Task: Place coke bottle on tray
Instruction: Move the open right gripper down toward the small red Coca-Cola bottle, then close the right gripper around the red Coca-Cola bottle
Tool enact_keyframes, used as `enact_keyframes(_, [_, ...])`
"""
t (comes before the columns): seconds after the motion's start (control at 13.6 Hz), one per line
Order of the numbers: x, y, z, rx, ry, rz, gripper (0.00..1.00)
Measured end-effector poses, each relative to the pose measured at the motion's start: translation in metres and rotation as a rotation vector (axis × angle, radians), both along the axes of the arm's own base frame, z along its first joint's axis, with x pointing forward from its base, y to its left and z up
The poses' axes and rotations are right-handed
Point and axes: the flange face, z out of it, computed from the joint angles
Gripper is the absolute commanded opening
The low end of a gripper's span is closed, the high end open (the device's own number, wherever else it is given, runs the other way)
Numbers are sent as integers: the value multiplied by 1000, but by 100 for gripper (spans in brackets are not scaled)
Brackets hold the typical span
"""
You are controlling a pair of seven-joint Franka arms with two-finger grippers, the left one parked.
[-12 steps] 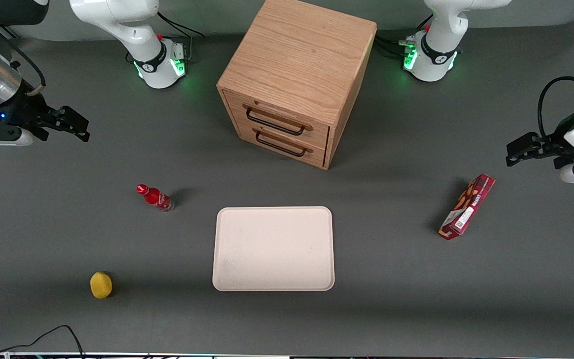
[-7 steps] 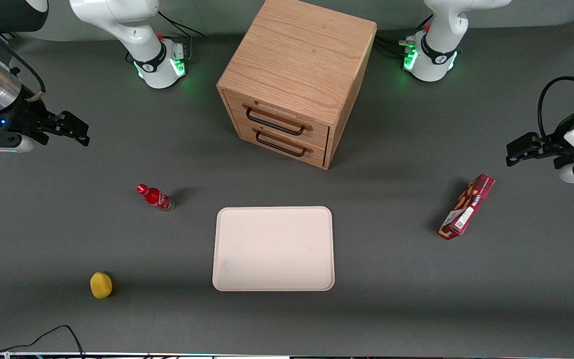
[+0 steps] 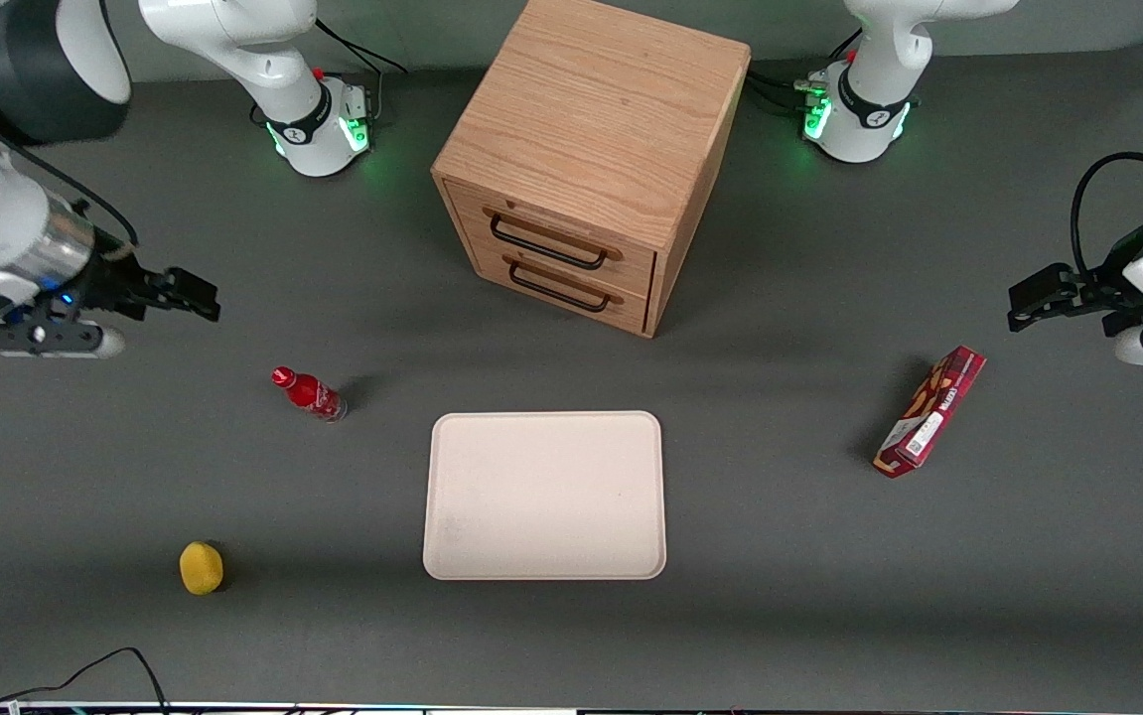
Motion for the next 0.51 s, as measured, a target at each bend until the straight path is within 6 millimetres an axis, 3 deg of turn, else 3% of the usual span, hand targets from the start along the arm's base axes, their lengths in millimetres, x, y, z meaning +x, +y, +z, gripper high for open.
enact_keyframes(0.22, [7,4,-62,5,-31,8,100])
enact_keyframes(0.51, [-10,10,-134,9,-83,20,97])
